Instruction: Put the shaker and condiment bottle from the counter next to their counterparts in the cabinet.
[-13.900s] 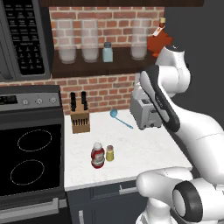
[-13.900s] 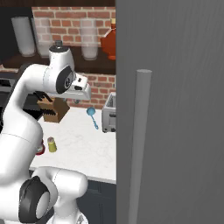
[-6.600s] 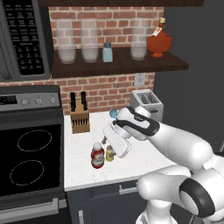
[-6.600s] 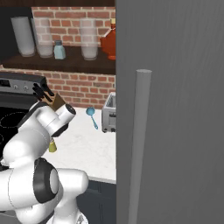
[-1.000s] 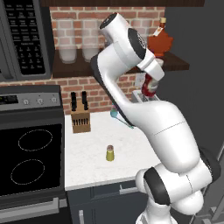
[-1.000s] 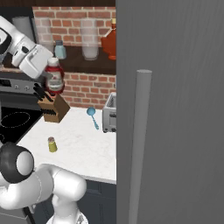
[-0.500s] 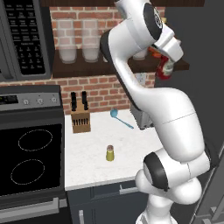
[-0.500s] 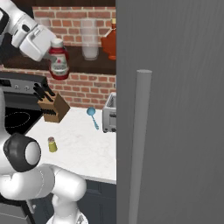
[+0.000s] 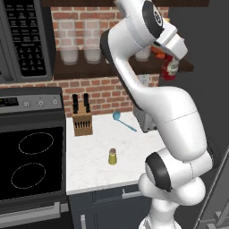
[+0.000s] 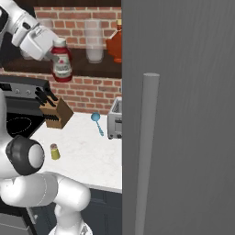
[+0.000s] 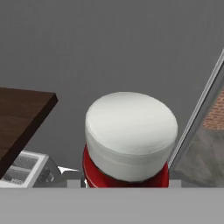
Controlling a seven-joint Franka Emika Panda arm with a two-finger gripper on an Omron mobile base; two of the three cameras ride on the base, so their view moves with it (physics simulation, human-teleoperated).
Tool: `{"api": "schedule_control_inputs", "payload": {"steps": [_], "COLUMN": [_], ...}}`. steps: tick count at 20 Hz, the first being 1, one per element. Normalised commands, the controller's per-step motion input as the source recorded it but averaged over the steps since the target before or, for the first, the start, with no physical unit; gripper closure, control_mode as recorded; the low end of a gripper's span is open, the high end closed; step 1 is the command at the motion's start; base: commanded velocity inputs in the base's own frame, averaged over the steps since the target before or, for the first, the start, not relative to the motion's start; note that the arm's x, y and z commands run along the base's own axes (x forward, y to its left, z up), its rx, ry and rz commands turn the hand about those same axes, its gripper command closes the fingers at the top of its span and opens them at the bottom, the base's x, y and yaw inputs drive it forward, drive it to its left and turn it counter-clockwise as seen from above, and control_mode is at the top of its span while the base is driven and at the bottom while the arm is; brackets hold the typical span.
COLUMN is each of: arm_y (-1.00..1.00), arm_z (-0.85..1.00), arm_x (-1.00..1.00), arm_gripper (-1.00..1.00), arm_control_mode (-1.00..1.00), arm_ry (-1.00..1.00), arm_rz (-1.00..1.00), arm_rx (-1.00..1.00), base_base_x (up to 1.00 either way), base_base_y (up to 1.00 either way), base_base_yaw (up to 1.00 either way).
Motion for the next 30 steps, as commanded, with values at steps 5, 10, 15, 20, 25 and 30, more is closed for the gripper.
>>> {"api": "schedule_control_inputs", "payload": {"steps": [5,10,15,20,25,30], "arm_y": [-0.43,-0.18,0.13,0.03,-0.01,0.00], "arm_z": [0.14,0.00,-0.13,-0.03,0.00,0.00], "arm_x": [0.00,0.00,0.02,0.20,0.37,0.26], "arm_gripper": [1.00,1.00,1.00,1.00,1.00,1.00], "arm_control_mode": [-1.00,-1.00,-1.00,-1.00,-1.00,-1.00], "arm_ry": [0.00,0.00,0.11,0.01,0.00,0.00], "arm_rz": [0.07,0.11,0.10,0.07,0.06,0.03], "arm_rx": [0.00,-0.03,-0.12,-0.04,-0.01,-0.01], "base_base_x": [0.00,0.00,0.00,0.00,0.00,0.00], "base_base_y": [0.00,0.00,0.00,0.00,0.00,0.00], "base_base_yaw": [0.00,0.00,0.00,0.00,0.00,0.00]}}
